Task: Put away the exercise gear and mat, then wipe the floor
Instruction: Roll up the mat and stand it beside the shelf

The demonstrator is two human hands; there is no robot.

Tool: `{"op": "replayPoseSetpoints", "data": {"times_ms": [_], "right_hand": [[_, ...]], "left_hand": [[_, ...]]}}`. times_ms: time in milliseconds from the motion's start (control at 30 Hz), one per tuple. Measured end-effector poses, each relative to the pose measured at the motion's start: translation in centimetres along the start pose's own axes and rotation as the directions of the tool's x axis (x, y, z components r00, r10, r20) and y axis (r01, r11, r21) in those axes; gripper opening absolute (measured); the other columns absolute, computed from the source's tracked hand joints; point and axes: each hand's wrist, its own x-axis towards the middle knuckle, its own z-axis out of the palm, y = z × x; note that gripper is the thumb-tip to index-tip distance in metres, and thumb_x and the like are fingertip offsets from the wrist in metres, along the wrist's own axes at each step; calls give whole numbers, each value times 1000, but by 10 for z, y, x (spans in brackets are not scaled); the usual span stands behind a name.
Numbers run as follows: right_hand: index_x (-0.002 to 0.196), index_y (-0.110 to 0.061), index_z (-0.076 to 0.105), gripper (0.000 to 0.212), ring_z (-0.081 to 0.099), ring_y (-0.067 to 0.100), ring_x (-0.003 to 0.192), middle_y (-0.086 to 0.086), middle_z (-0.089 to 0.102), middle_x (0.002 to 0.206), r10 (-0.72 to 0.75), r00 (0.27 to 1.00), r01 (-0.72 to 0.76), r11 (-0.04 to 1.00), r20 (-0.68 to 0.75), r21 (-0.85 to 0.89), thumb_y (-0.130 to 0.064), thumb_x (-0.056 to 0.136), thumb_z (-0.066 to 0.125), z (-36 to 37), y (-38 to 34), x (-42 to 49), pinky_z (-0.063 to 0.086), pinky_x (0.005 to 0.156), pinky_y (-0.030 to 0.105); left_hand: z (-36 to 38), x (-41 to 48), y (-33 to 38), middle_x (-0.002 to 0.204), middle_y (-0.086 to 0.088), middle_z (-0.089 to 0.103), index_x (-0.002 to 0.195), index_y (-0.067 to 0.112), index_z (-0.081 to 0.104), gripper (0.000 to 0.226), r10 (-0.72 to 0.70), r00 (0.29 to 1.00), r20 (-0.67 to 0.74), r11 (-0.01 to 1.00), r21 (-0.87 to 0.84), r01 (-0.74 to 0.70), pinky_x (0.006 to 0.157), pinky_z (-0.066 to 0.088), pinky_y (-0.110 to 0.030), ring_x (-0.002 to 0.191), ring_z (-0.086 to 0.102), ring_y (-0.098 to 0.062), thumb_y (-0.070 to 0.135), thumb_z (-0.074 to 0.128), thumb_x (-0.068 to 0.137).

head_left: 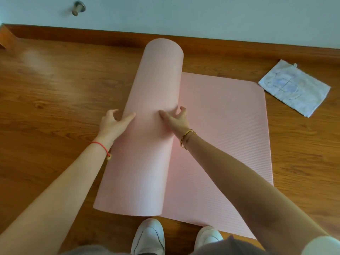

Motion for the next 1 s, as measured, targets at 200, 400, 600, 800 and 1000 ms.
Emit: {"op": "replayPoseSetpoints", "data": {"times_ms": [200,400,600,800,1000], "right_hand": [[146,-27,32,66,43,36,128,14,39,138,39,988,-46,998,-150,-39,-29,87,59,-9,14,-7,38,108,43],[140,-30,38,51,48,37,120,16,47,128,-7,973,-23,992,-230,-127,-31,89,47,-6,17,-7,41,105,47],[123,-21,44,35,62,30,91,7,61,94,-19,1000,19,996,-7,-86,-34,93,57,10,9,-5,53,85,42],[111,-18,57,28,66,28,89,9,64,105,-162,987,162,979,8,-123,-33,88,63,53,-17,-13,58,78,43],[113,-18,57,58,62,21,102,4,64,112,-81,967,113,986,-243,119,-61,73,59,29,-10,-18,49,94,38]], "left_hand": [[6,-8,-22,149,12,43,152,33,40,92,-141,869,474,973,-94,209,122,20,-47,143,37,-18,80,58,76],[5,-17,-21,128,-2,64,138,16,56,85,-107,921,375,976,-139,170,86,48,-30,105,61,-15,66,75,72],[-12,-22,-13,123,-7,67,126,15,61,79,9,997,-83,998,62,-3,93,54,-40,110,63,-29,62,82,66],[-12,-45,-1,128,-19,58,125,8,53,77,240,918,-317,870,489,-58,102,38,-49,123,54,-39,70,63,80],[-1,-44,6,102,-6,66,109,13,67,41,410,907,-95,902,188,-388,85,45,-32,102,62,-29,47,45,102]]}}
